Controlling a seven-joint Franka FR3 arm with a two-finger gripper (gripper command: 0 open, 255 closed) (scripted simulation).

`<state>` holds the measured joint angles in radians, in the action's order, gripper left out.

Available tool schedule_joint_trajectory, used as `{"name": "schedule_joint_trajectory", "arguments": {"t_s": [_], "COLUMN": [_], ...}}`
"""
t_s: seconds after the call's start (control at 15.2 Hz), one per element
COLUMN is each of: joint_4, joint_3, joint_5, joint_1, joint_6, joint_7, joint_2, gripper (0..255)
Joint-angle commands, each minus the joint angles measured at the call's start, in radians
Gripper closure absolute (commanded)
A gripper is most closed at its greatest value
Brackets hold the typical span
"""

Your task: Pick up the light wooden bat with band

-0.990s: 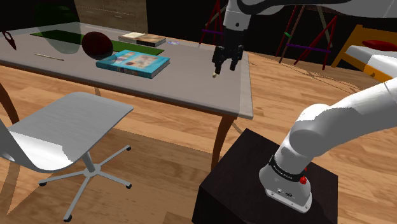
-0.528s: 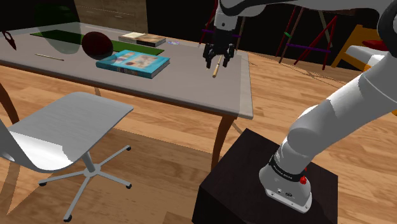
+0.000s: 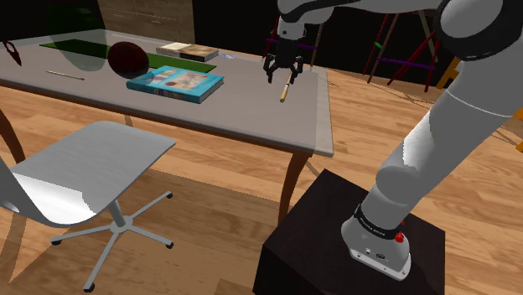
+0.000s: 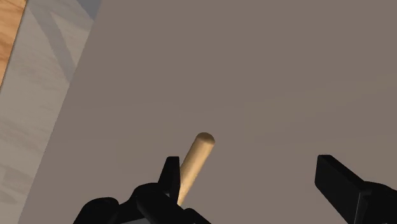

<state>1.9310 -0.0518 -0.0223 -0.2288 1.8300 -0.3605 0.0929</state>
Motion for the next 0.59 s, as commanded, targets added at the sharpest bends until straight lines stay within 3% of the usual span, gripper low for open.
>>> {"name": "schedule_joint_trajectory", "arguments": {"t_s": [0.0,0.53], "joint_4": [-0.068,-0.337], "joint_3": [-0.019,-0.085], "joint_5": [-0.003,-0.036], "joint_1": [-0.019,-0.091], "joint_6": [0.002,-0.024], "joint_7": [-0.02,-0.104], "joint_2": [-0.071,-0.316], "gripper": [0,0]}}
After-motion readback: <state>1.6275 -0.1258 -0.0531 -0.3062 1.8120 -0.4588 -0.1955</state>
